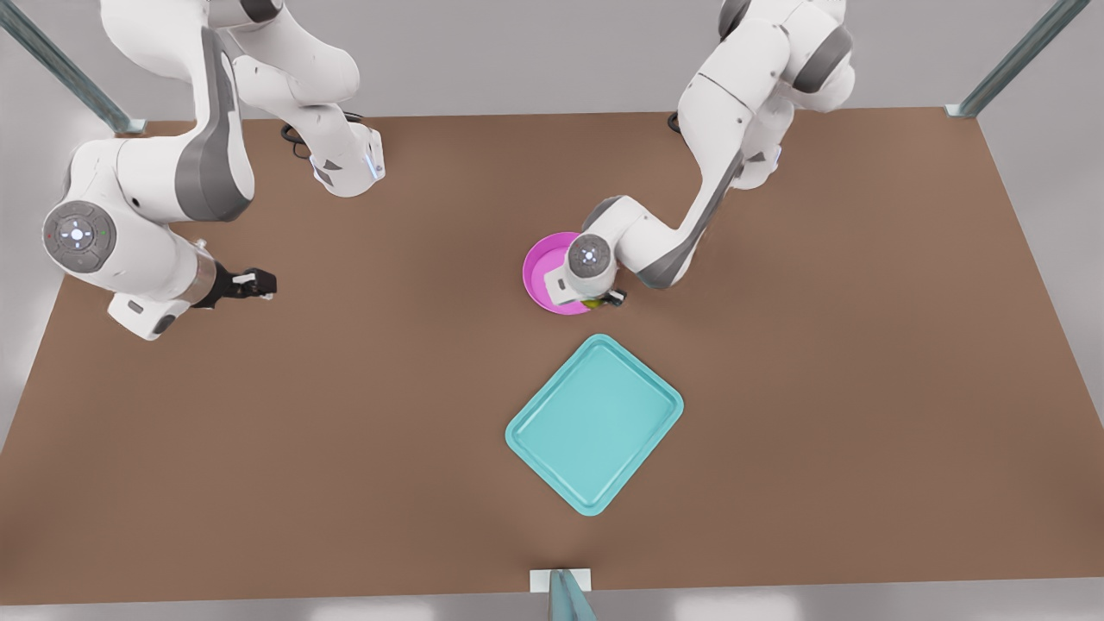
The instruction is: Place the orange on the plate with the left arm and the plate on the tray with the right arm
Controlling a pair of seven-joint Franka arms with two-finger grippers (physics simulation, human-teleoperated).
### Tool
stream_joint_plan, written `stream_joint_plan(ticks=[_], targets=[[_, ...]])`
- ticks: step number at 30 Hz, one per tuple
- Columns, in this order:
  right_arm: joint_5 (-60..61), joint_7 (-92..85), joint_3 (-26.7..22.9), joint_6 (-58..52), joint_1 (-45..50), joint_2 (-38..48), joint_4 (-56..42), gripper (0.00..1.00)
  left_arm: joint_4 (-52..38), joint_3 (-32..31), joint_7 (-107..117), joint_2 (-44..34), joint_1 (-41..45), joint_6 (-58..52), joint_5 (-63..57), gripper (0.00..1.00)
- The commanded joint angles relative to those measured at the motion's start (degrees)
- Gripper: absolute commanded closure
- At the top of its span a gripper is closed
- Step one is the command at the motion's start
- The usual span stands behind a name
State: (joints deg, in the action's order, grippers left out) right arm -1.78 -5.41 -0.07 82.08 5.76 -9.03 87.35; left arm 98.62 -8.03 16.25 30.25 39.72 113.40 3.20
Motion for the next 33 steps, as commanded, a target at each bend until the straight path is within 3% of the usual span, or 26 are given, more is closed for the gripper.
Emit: stream_joint_plan(ticks=[1,3,4,5,8,10,11,12,14,16,17,23,33], targets=[[3.10,0.49,0.07,2.48,2.32,-0.82,1.06,0.00,-1.77,-0.06,33.31,1.65,3.70,-5.30,4.45,0.38],[4.41,0.58,0.07,5.20,4.61,-2.14,2.20,0.00,-0.98,-0.06,33.32,2.88,5.20,-6.09,4.80,0.38],[6.52,0.58,0.07,8.71,4.96,-1.79,5.45,0.00,-0.98,-0.06,33.32,3.76,5.28,-6.00,4.80,0.11],[7.67,0.58,0.07,11.17,5.31,-1.70,7.48,0.00,-1.07,0.03,32.97,3.85,5.28,-5.91,4.80,0.00],[9.87,9.18,0.07,16.62,9.44,-1.61,11.52,0.00,-1.94,3.27,31.91,2.44,4.67,-9.24,4.27,0.00],[10.22,15.33,0.07,18.56,12.25,-1.78,12.84,0.00,-9.30,15.37,27.10,-5.63,4.32,-25.28,6.99,0.00],[13.20,16.40,0.07,21.53,12.43,-1.44,16.08,0.00,-22.74,29.43,14.80,-6.26,4.32,-39.99,8.75,0.00],[15.66,16.40,0.07,25.67,12.78,-1.52,19.52,0.00,-27.25,38.25,9.68,-6.35,4.23,-40.54,8.84,0.00],[18.57,15.52,0.25,37.18,15.33,-1.52,27.69,0.00,-27.43,44.50,-1.14,-7.58,4.23,-41.15,8.75,0.00],[18.92,15.52,0.25,42.19,16.38,0.58,33.05,0.00,-26.29,10.83,-0.87,-14.96,-24.89,-40.36,0.18,0.00],[19.27,15.52,0.25,46.41,17.17,0.85,35.86,0.00,-21.82,6.54,-1.40,-19.17,-29.42,-34.68,-3.72,0.00],[25.16,15.52,2.80,56.70,21.48,-5.47,37.45,0.00,-24.80,6.27,-1.05,-15.75,-30.05,-36.93,-3.47,0.00],[31.40,15.25,9.12,57.41,28.34,-14.18,33.23,0.00,-24.00,6.62,-0.52,-17.69,-29.87,-38.52,-3.64,0.00]])
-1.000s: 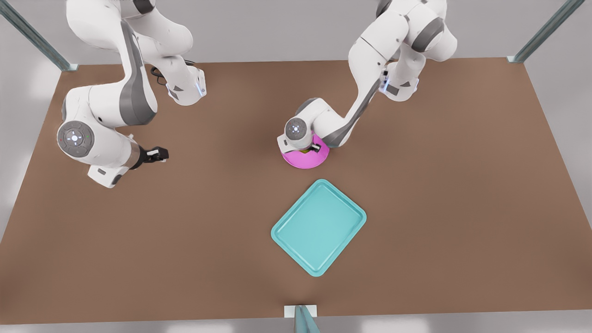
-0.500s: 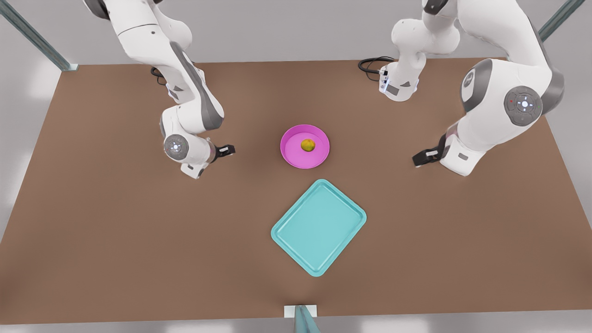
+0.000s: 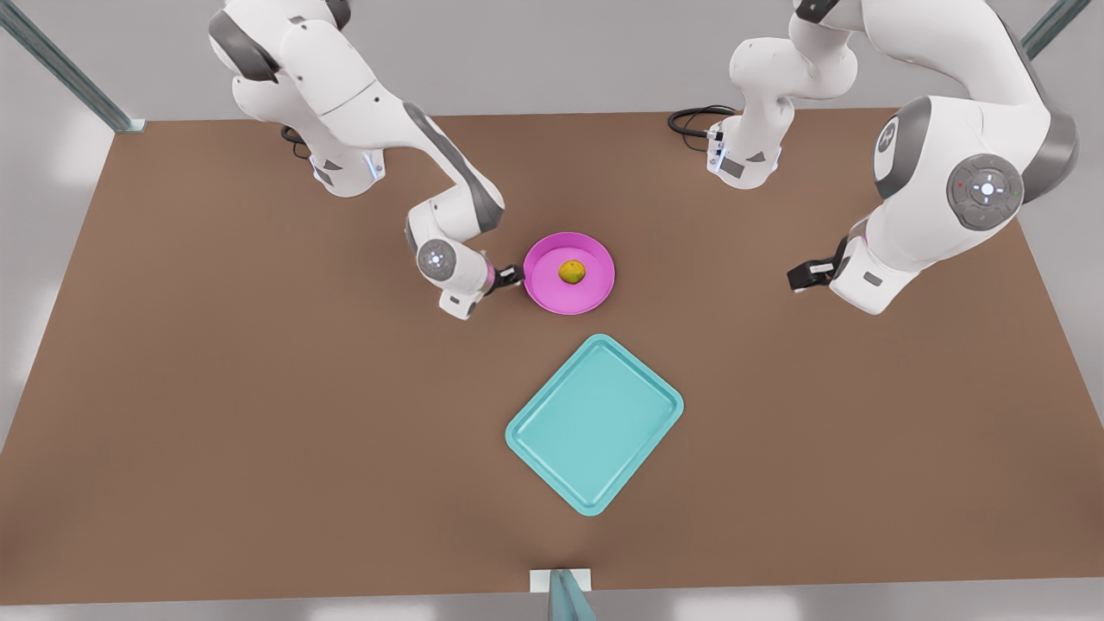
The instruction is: Place the orange on the plate with the left arm and the plate on the tray with the right arm
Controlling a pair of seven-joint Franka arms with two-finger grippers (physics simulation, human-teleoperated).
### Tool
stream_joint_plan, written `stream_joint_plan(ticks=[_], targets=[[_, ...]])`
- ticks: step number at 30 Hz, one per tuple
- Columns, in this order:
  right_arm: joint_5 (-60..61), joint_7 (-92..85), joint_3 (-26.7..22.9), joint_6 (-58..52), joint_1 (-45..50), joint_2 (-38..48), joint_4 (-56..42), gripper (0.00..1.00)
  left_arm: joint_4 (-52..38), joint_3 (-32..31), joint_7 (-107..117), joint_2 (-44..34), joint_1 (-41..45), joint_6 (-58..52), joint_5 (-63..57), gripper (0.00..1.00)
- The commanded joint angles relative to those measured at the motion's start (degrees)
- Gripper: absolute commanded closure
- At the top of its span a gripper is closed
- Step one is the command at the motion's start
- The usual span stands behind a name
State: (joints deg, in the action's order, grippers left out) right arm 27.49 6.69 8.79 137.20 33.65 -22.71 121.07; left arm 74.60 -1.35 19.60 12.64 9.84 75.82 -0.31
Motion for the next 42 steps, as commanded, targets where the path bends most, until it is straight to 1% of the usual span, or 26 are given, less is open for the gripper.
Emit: stream_joint_plan(ticks=[1,3,8,12,14,15,16,18,22,23,25,26,29,30,40,42], targets=[[2.13,3.15,0.97,3.16,0.54,-1.20,-0.58,0.00,0.02,-0.06,-3.96,-0.07,0.01,-0.94,-0.13,0.00],[4.51,3.15,1.49,5.80,2.82,-4.27,-1.45,0.00,0.02,-0.06,-3.96,-0.07,0.01,-0.94,-0.13,0.00],[4.59,3.15,2.90,6.68,2.91,-5.68,-1.54,0.00,0.02,-0.06,-3.96,-0.07,0.01,-0.94,-0.04,0.00],[4.68,3.15,3.95,6.59,3.17,-7.08,-3.39,0.00,0.02,0.21,-3.96,-0.07,0.01,-0.94,-0.13,0.00],[4.68,3.24,4.13,6.59,3.17,-7.53,-3.56,0.08,0.02,0.21,-3.96,-0.07,0.01,-0.94,-0.22,0.00],[4.60,3.24,4.31,6.59,3.17,-7.70,-3.65,0.14,-0.06,0.21,-3.96,-0.07,0.01,-0.85,-0.22,0.00],[4.68,3.16,4.40,6.59,3.17,-8.14,-4.18,0.25,0.02,0.21,-3.96,-0.16,0.01,-0.94,-0.31,0.00],[4.68,3.24,4.48,6.50,3.17,-8.75,-4.53,0.34,0.02,0.21,-3.96,-0.16,0.01,-0.94,-0.31,0.00],[4.68,3.24,4.57,6.50,3.17,-9.90,-5.23,0.39,0.11,0.21,-3.96,0.11,0.01,-0.94,-0.22,0.00],[4.68,3.24,4.57,6.50,3.17,-10.16,-5.41,0.43,0.11,0.21,-3.96,0.11,0.01,-0.94,-0.22,0.00],[4.59,3.16,4.57,5.98,3.17,-10.25,-5.67,0.62,0.11,0.21,-3.96,0.19,0.01,-0.94,-0.22,0.00],[4.59,3.15,4.57,5.89,3.17,-10.25,-5.67,0.67,0.20,0.21,-3.96,0.28,0.01,-1.11,-0.13,0.00],[4.59,3.07,4.57,5.63,3.08,-10.25,-5.94,0.77,0.20,0.21,-3.96,0.28,0.01,-1.11,-0.13,0.00],[4.59,3.15,4.66,5.54,3.00,-10.25,-6.03,0.79,0.20,0.21,-3.96,0.28,0.01,-1.11,-0.13,0.00],[4.68,2.28,5.36,3.34,2.38,-8.49,-9.37,0.79,0.11,0.29,-4.05,0.02,-0.08,-0.94,-0.13,0.00],[6.79,2.28,5.36,3.34,1.94,-7.79,-10.68,0.79,0.11,0.29,-4.05,-0.07,0.01,-0.94,-0.22,0.00]])
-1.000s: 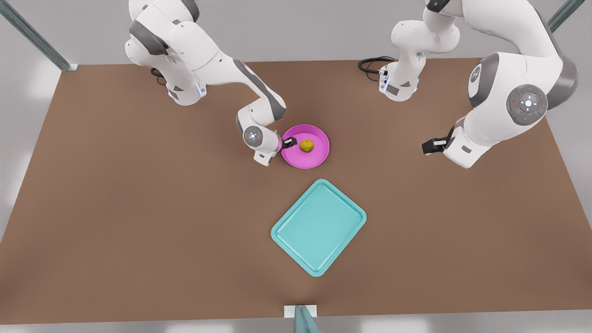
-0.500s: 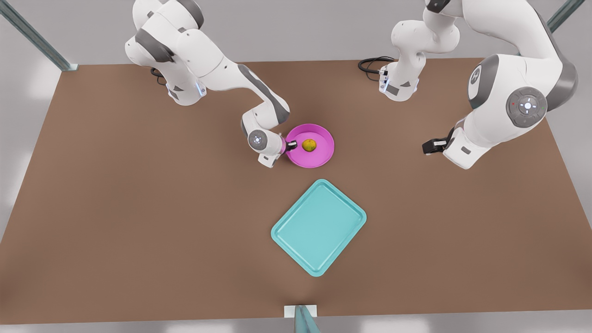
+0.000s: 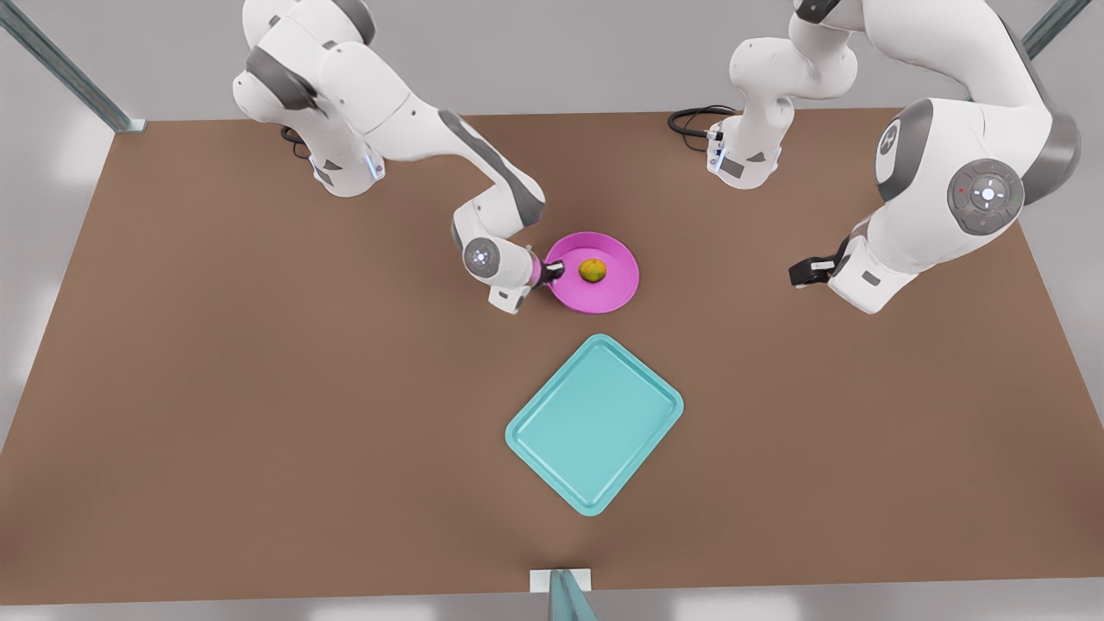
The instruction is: Place the orange on the plate with the left arm and the plate on the tray with the right arm
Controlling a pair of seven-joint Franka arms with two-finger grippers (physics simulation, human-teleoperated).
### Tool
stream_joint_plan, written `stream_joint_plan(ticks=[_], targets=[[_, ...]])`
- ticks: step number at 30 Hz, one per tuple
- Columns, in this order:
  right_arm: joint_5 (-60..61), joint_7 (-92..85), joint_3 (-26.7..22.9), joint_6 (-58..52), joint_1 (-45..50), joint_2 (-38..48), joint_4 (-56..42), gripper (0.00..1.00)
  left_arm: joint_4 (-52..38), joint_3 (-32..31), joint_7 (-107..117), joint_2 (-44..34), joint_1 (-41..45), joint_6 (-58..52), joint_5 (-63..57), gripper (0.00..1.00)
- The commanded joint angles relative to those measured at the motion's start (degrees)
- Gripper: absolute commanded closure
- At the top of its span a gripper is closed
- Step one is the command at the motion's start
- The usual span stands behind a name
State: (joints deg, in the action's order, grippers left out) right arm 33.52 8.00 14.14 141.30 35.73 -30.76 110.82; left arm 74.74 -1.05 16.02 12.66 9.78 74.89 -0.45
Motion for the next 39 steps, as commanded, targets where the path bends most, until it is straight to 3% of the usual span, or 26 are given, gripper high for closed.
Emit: stream_joint_plan(ticks=[1,11,20,25,26,27,33,35,36,37,38,39], targets=[[0.84,0.97,0.01,-0.76,-0.49,0.26,-0.95,0.79,-0.04,-0.01,-0.46,-0.09,0.06,-0.19,-0.08,0.00],[3.48,1.06,-0.87,-0.59,-9.89,0.09,-10.09,0.79,-0.47,1.14,-0.64,-0.80,-0.03,0.08,0.10,0.00],[6.03,2.73,-3.86,-0.76,-12.18,-17.75,-34.35,0.79,-0.56,1.22,-1.34,-0.97,-0.11,0.08,0.80,0.00],[5.94,2.73,-4.03,-0.59,-10.77,-21.00,-36.64,0.79,-2.50,0.96,-0.72,-0.36,-0.11,0.43,0.89,0.00],[5.94,2.55,-3.95,-0.59,-10.68,-21.09,-36.55,0.53,-2.50,1.14,-0.90,-0.36,-0.11,0.25,0.80,0.00],[5.94,2.11,-4.03,-0.23,-10.33,-21.00,-36.29,0.00,-2.41,1.14,-0.72,-0.36,-0.11,-0.10,0.89,0.00],[5.59,2.02,-4.03,-0.41,-10.42,-19.42,-36.64,0.00,-2.50,1.22,-0.46,-0.09,-0.20,-0.10,0.62,0.00],[1.04,-4.82,-7.72,-2.51,-11.03,-16.70,-36.38,0.00,-2.50,1.22,-0.46,-0.18,-0.11,-0.10,0.71,0.00],[-11.36,-11.68,-11.33,-20.67,-15.68,-13.10,-35.76,0.00,-2.50,1.22,-0.37,-0.18,-0.11,-0.10,0.71,0.00],[-19.88,-15.29,-11.42,-42.65,-21.66,-8.97,-35.85,0.00,-2.50,1.22,-0.37,-0.18,-0.11,-0.19,0.63,0.00],[-36.04,-17.30,-11.42,-56.82,-26.06,-3.70,-35.32,0.00,-2.50,1.22,-0.37,-0.18,-0.11,-0.19,0.54,0.00],[-43.62,-21.70,-11.42,-60.34,-26.94,4.47,-33.04,0.00,-2.58,1.31,-0.28,-0.45,-0.11,-0.19,0.54,0.00]])
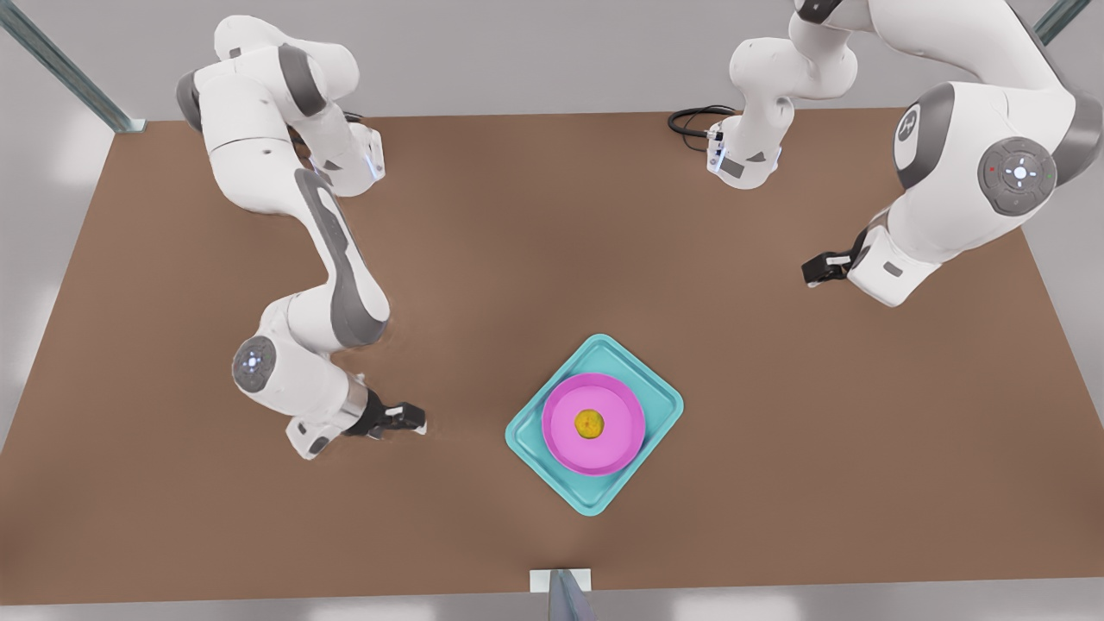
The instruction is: Place the orange on the plate with the left arm and the plate on the tray with the right arm
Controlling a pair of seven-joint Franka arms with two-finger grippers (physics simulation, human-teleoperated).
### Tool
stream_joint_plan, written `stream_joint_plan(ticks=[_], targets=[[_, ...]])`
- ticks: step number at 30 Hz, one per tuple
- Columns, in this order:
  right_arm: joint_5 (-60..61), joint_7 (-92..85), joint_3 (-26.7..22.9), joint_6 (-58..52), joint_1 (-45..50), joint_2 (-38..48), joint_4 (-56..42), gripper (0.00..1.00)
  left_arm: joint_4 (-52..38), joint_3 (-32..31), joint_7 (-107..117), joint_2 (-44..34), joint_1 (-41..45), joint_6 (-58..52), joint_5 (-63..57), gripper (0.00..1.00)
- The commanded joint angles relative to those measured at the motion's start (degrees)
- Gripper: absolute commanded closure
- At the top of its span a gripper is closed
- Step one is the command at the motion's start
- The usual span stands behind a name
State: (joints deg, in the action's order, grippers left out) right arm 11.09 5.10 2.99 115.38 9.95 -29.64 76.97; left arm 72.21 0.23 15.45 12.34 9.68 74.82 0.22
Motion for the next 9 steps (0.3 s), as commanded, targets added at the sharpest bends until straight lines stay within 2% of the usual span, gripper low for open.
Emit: stream_joint_plan(ticks=[1,4,9], targets=[[-22.33,-19.33,-0.26,-34.61,-4.15,10.82,1.42,0.00,-0.05,-0.05,0.29,-0.21,-0.02,-0.55,-0.04,0.00],[-23.13,-22.32,-0.26,-34.88,-5.82,24.01,4.85,0.00,0.03,-0.05,0.11,0.14,-0.02,-1.78,0.22,0.00],[-22.78,-22.15,-0.26,-35.23,-5.56,26.39,6.96,0.00,-0.05,-0.40,0.20,0.23,0.07,-1.78,0.22,0.00]])
